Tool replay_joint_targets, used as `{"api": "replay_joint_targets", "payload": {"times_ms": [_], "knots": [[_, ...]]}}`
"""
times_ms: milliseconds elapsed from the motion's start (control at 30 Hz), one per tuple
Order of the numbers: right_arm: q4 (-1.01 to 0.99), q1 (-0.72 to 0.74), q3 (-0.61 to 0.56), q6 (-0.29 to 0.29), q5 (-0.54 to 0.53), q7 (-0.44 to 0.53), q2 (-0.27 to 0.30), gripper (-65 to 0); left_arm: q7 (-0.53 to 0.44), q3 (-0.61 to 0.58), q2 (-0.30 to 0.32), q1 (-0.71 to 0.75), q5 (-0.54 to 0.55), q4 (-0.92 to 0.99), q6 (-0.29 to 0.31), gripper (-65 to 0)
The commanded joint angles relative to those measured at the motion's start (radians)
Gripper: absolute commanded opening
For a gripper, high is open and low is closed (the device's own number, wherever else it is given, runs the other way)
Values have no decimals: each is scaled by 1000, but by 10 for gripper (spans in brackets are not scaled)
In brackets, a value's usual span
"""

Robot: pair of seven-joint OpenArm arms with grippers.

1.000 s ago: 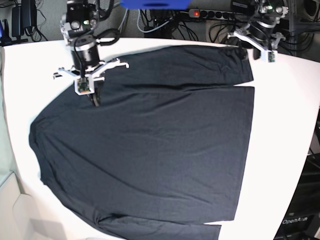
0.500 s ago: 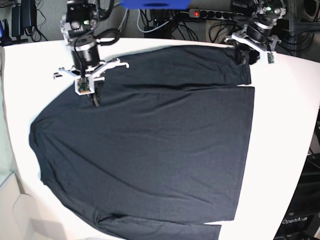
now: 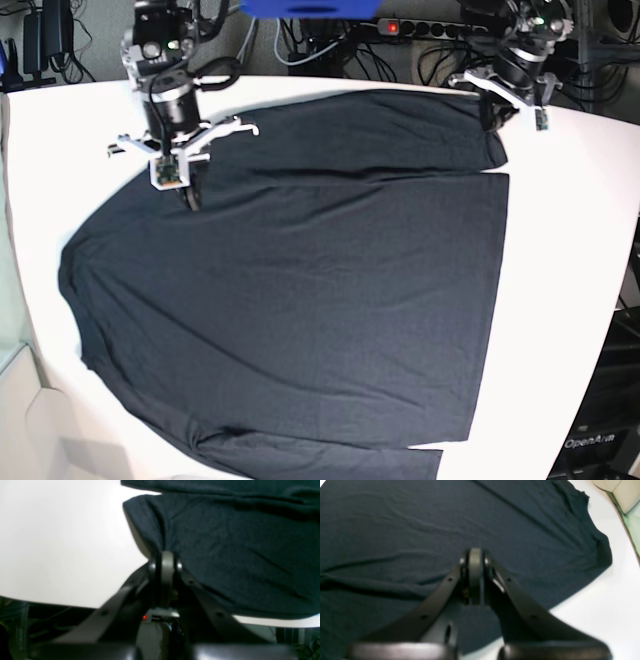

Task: Fold the T-shirt properly
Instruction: 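Pinch the hem corners of the dark shirt with both grippers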

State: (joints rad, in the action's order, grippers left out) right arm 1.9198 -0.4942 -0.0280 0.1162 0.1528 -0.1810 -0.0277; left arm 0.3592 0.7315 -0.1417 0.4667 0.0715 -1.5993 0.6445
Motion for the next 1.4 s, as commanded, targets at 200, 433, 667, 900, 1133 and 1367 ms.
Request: {"api": "replay_joint_targets", "payload": {"times_ms": [200,433,667,900,1133,1367], "knots": [[-24,44,47,0,-3,-113,-53,-616,44,1,1,8,-32,-3,-4,-650],[-96,58,161,6,-34,-128,-129,-456,44,1,1,8,-32,-3,1,-650],[-150,58,251,6,-218,-130,-123,-361,44,1,14,8,-32,-3,1,-650],[-231,59,250,6,-273,-130,-122,-363,44,1,15,8,-32,-3,1,-650],[-251,71,251,6,-273,-128,-123,-419,44,1,15,8,-32,-3,2,-650],[-273,122,254,6,-273,-130,-122,-650,44,1,15,7,-32,-16,5,-650]]}}
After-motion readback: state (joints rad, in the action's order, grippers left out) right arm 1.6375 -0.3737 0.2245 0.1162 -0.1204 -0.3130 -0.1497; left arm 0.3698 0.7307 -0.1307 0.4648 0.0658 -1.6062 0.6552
